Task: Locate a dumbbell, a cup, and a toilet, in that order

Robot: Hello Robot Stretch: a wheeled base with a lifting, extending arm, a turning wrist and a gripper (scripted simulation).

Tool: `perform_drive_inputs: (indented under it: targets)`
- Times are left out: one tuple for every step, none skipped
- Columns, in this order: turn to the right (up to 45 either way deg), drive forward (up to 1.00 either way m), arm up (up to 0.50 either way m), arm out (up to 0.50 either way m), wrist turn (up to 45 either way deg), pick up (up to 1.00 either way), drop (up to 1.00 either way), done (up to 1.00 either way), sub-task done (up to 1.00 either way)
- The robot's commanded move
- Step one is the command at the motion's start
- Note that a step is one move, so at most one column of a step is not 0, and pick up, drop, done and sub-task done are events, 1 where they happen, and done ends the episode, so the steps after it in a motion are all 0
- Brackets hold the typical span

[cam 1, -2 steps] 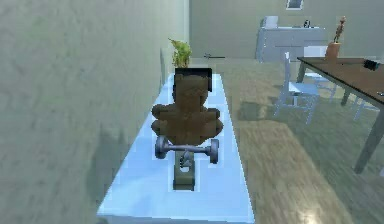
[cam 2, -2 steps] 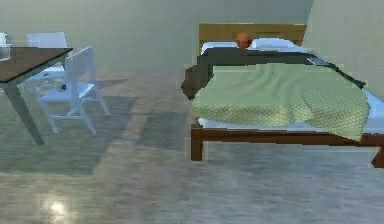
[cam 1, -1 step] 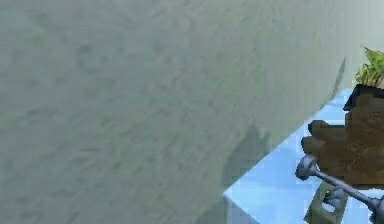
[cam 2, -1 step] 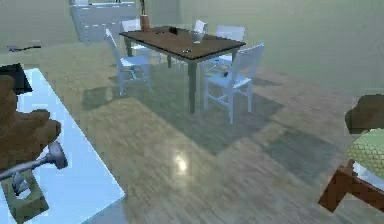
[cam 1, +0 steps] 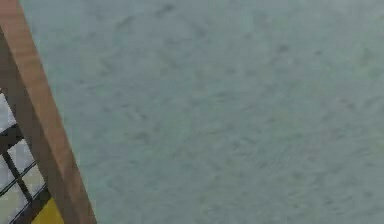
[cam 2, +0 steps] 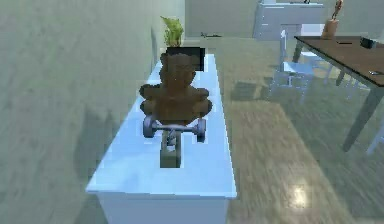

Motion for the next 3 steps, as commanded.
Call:
perform_drive_inputs:
  targets:
    - [-45.0,0.00,0.00,0.00,0.0,0.00,0.00,0.00,0.00]
    - [-30.0,0.00,0.00,0.00,0.0,0.00,0.00,0.00,0.00]
    - [0.0,0.75,0.00,0.00,0.0,0.00,0.00,0.00,0.00]
